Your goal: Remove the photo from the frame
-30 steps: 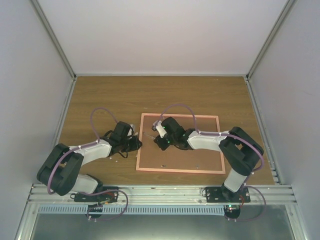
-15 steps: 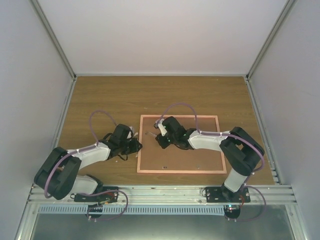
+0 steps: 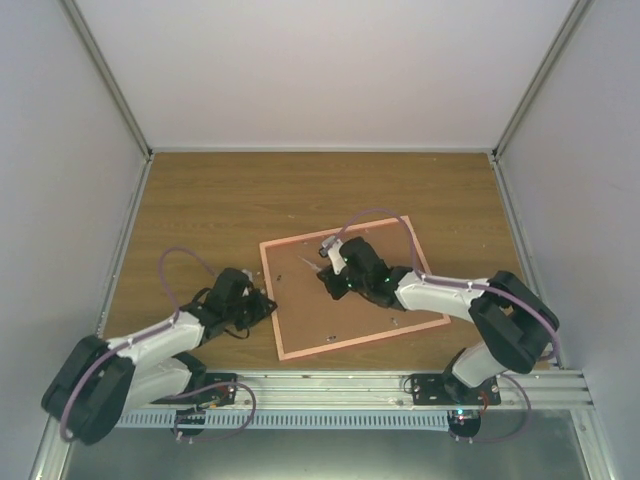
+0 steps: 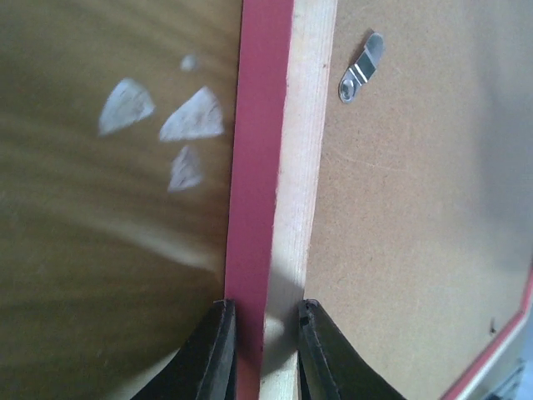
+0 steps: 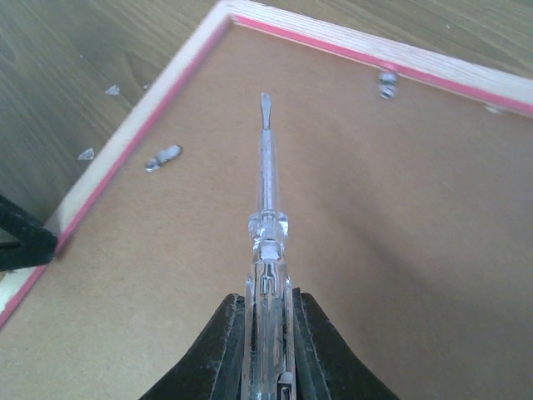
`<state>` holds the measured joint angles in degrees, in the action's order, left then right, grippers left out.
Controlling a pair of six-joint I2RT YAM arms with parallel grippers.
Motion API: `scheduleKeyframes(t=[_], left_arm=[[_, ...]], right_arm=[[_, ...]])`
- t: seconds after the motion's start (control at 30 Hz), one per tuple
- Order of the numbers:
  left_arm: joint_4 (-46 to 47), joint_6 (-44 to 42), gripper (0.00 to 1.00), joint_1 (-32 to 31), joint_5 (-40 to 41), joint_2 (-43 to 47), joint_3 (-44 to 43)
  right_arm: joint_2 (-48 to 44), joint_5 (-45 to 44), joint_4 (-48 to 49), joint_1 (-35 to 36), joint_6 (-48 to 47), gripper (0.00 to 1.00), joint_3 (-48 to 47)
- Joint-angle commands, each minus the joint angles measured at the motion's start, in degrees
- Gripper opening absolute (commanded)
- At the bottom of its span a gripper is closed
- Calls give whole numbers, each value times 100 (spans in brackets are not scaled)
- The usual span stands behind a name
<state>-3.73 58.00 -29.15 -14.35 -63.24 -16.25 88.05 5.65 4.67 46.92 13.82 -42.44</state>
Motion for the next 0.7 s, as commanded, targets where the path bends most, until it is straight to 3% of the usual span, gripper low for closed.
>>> scheduleKeyframes(t=[0.0,0.17,0.37,0.5,0.67], left_arm=[[-229,1424,14,-63,44,564,532],[-427,1778,19,-450,178,985,587],[-1474,1168,41,-558,743,926,-83],[-2177,152,63,-493,1546,914,-814],[-2483,-1677,81,-21,2084,-63,-1974]], right_arm=[[-264,-270,348,-31,3,1,238],[-463,-355,571,-81,14,1,511],[-646,-355,738,-147,7,1,733],[-825,-296,875,-156,-74,1,923],[-1012,-234,1067,-170,-166,1,1110]])
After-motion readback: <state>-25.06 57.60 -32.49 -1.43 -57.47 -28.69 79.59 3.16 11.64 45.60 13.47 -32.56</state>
